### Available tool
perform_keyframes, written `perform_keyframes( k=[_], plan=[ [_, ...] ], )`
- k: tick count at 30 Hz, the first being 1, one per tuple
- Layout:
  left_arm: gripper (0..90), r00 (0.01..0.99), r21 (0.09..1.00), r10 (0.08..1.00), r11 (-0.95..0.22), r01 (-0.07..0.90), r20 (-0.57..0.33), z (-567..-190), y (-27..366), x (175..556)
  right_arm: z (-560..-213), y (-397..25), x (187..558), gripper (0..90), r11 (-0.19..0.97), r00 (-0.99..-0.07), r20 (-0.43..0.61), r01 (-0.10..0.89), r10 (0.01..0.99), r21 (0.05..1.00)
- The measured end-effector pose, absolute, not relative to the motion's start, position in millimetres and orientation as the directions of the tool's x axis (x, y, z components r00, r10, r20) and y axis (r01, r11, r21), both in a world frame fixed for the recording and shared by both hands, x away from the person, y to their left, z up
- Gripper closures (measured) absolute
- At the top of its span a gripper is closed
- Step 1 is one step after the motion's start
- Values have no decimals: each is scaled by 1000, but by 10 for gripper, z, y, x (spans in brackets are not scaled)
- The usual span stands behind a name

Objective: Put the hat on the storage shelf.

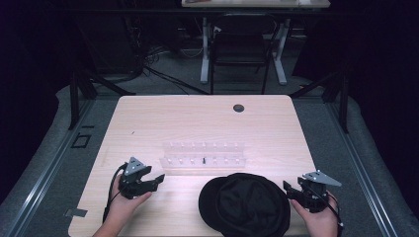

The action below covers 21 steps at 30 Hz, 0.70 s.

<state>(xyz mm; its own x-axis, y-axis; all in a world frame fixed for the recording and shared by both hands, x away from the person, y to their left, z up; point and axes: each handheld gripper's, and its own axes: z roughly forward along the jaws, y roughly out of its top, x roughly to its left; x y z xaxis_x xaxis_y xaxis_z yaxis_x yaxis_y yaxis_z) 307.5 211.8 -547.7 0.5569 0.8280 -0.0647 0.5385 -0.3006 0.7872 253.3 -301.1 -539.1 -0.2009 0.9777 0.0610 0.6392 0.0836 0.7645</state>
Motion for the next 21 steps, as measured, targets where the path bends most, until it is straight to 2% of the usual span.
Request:
perform_keyframes(
  k=[3, 4, 7, 9, 10, 12, 15, 21],
  plan=[
    [375, 570, 790, 819, -309, 530, -62, -5466, 2083, 3055, -5364, -3009, 2515, 455, 69, -206, 81, 631, 975, 773],
    [404, 599, 787, 795, -312, 533, -91, -5465, 2033, 3037, -5344, -3014, 2501, 473, 33, -207, 135, 649, 969, 760],
    [408, 606, 783, 790, -316, 535, -95, -5460, 1971, 3011, -5330, -3017, 2473, 486, 36, -212, 130, 638, 969, 769],
    [408, 608, 775, 783, -301, 555, -131, -5436, 1897, 2986, -5297, -3009, 2429, 534, 50, -215, 120, 650, 969, 758],
    [449, 638, 766, 752, -310, 563, -165, -5395, 1814, 2960, -5267, -3003, 2396, 563, 27, -216, 161, 670, 963, 742],
    [477, 671, 767, 722, -332, 550, -169, -5342, 1709, 2931, -5206, -2989, 2359, 572, -3, -213, 207, 688, 955, 725],
    [487, 698, 770, 698, -356, 529, -157, -5282, 1604, 2900, -5162, -2964, 2336, 577, 13, -217, 189, 688, 958, 725],
    [488, 750, 767, 632, -377, 519, -197, -5155, 1350, 2860, -5190, -2966, 2315, 602, 9, -215, 214, 725, 953, 689]
  ],
)
